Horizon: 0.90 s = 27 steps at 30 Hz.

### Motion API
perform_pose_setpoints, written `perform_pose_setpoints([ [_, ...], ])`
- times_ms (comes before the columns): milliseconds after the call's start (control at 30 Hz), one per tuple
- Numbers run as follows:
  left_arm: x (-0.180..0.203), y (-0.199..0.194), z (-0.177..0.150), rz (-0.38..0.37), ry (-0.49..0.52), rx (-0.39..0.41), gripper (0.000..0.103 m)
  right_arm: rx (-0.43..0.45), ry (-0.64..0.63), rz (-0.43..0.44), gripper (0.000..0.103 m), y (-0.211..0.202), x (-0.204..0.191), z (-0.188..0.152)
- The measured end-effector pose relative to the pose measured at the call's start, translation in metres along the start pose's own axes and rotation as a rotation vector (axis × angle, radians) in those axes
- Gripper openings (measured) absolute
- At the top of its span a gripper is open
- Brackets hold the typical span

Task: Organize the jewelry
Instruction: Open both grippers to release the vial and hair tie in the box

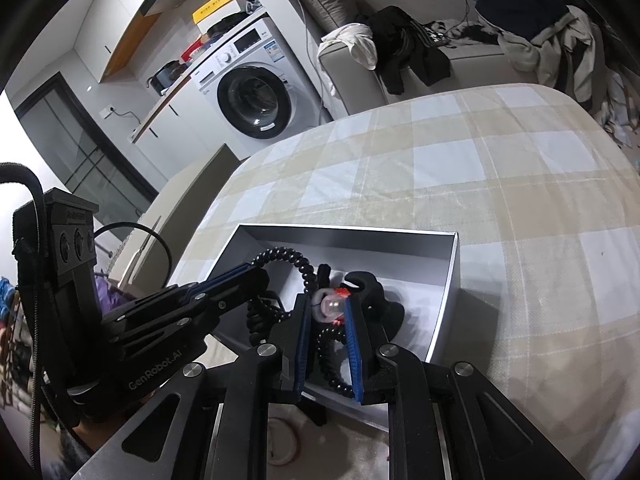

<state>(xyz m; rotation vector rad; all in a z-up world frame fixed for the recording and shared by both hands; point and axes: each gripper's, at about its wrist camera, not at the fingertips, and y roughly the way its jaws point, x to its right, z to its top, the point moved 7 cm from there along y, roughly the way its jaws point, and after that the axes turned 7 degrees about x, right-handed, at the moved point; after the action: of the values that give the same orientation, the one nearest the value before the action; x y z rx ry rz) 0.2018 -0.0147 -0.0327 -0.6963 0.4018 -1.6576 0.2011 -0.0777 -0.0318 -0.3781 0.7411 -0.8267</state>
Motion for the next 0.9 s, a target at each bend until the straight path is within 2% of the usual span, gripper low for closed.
perform_pose_setpoints([
  [133, 0.004, 0.001, 0.0, 0.004, 0.028, -0.001, 0.005, 0.02, -0.018, 0.004, 0.019, -0.01, -0.003, 0.002],
  [200, 0.005, 0.001, 0.0, 0.006, 0.032, 0.002, 0.005, 0.028, -0.031, -0.001, 0.026, -0.014, -0.003, 0.004],
  [367, 0.005, 0.0, -0.001, -0.002, 0.036, -0.003, 0.008, 0.045, -0.038, -0.006, 0.028, -0.022, -0.002, 0.004],
  [467, 0.007, -0.002, -0.002, 0.006, 0.047, -0.005, 0.022, 0.049, -0.048, -0.032, 0.029, -0.025, 0.001, 0.004],
  [533, 0.008, -0.006, -0.001, 0.005, 0.051, 0.003, 0.031, 0.051, -0.045, -0.037, 0.033, -0.028, 0.004, 0.003],
  [667, 0.009, -0.016, -0.001, 0.008, 0.053, 0.014, 0.061, 0.068, -0.048, -0.06, 0.045, -0.038, 0.011, 0.003],
  [733, 0.01, -0.024, -0.002, 0.008, 0.057, 0.026, 0.071, 0.072, -0.053, -0.07, 0.053, -0.044, 0.014, 0.002],
  [800, 0.014, -0.034, -0.004, -0.017, 0.079, 0.044, 0.085, 0.076, -0.055, -0.07, 0.069, -0.051, 0.017, 0.0],
  [867, 0.017, -0.042, -0.006, -0.023, 0.092, 0.063, 0.09, 0.091, -0.054, -0.071, 0.077, -0.058, 0.02, -0.003],
  [900, 0.018, -0.047, -0.008, -0.022, 0.094, 0.071, 0.097, 0.097, -0.054, -0.074, 0.083, -0.062, 0.021, -0.004],
])
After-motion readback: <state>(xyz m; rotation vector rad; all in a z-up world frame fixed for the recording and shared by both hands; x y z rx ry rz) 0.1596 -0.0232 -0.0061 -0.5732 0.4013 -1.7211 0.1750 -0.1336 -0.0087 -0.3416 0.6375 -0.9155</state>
